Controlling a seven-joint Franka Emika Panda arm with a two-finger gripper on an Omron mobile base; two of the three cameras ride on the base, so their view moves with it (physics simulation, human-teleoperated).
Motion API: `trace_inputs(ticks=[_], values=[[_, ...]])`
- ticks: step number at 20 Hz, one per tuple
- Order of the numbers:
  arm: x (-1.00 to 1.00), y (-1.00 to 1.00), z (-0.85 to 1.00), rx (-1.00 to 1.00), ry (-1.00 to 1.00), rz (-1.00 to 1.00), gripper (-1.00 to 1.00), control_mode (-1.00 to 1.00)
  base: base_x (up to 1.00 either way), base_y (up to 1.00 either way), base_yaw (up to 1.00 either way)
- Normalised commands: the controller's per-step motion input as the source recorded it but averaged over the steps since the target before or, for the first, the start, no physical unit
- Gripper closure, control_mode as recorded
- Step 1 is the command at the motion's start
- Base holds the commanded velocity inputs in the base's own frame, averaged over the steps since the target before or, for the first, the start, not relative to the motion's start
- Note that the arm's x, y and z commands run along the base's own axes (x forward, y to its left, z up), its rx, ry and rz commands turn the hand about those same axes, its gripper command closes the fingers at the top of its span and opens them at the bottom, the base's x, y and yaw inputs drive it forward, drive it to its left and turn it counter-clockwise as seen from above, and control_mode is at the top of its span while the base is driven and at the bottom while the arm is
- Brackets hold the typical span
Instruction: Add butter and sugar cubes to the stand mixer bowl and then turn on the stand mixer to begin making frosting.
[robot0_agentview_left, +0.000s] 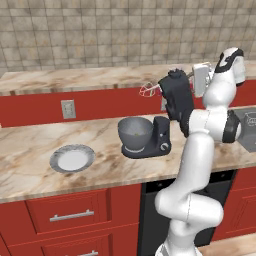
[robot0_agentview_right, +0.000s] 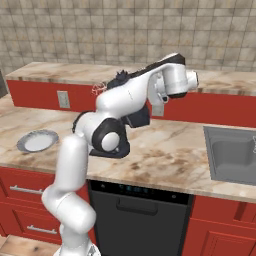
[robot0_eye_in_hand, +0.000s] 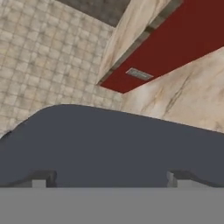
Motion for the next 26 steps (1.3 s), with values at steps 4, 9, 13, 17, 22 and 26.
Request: trace_inputs(ticks=[4,9,13,17,22,26], values=[[-0.49,1.00,0.00,0.00,-0.01,0.05,-1.00,-1.00,0.00,0.00,0.00],[-0.41,1.00,-0.05,-0.04,0.00,0.03,-1.00,-1.00,0.00,0.00,0.00],[-0.14,1.00,-0.20,-0.13,0.00,0.00,-1.00,-1.00,0.00,0.00,0.00],[0.00,1.00,-0.29,-0.18,0.00,0.00,-1.00,-1.00,0.00,0.00,0.00],[0.00,0.90,-0.34,-0.24,0.00,-0.01,-1.00,-1.00,0.00,0.00,0.00],[-0.01,0.63,-0.26,-0.26,0.00,-0.05,-1.00,-1.00,0.00,0.00,0.00]])
